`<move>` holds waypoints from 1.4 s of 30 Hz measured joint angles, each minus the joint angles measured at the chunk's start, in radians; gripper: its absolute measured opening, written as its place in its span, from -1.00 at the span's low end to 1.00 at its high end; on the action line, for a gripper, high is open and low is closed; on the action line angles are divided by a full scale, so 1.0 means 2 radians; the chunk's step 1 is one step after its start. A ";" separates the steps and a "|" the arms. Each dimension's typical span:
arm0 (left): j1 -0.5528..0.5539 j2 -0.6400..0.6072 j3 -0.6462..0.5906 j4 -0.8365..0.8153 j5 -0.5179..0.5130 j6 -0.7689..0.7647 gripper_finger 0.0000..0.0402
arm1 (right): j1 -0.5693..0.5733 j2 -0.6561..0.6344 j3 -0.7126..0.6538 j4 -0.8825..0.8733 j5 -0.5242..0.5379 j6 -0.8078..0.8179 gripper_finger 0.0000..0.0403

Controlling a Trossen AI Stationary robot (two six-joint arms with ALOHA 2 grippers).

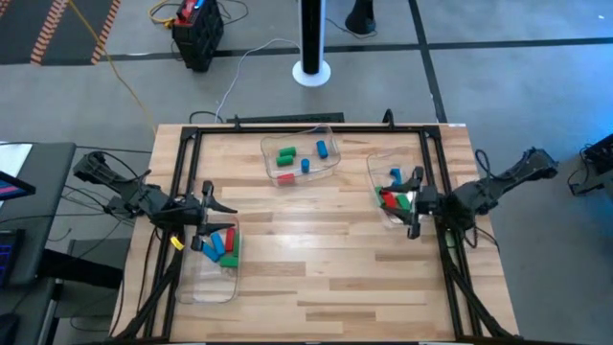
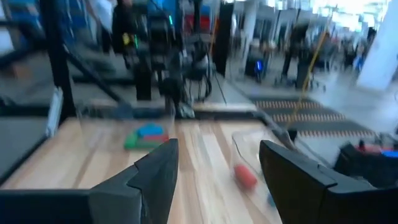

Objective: Sort blocks by size
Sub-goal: Return to Home Position

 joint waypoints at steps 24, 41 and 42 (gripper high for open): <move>0.015 -0.042 -0.072 0.090 -0.011 0.078 -0.25 | -0.010 -0.165 -0.212 0.213 -0.002 -0.098 0.27; 0.057 -0.177 -0.131 0.033 -0.005 0.061 -0.29 | -0.034 -0.260 -0.215 0.113 -0.002 -0.101 0.27; 0.058 -0.180 -0.139 0.037 -0.004 0.058 -0.29 | -0.037 -0.260 -0.215 0.111 -0.002 -0.099 0.27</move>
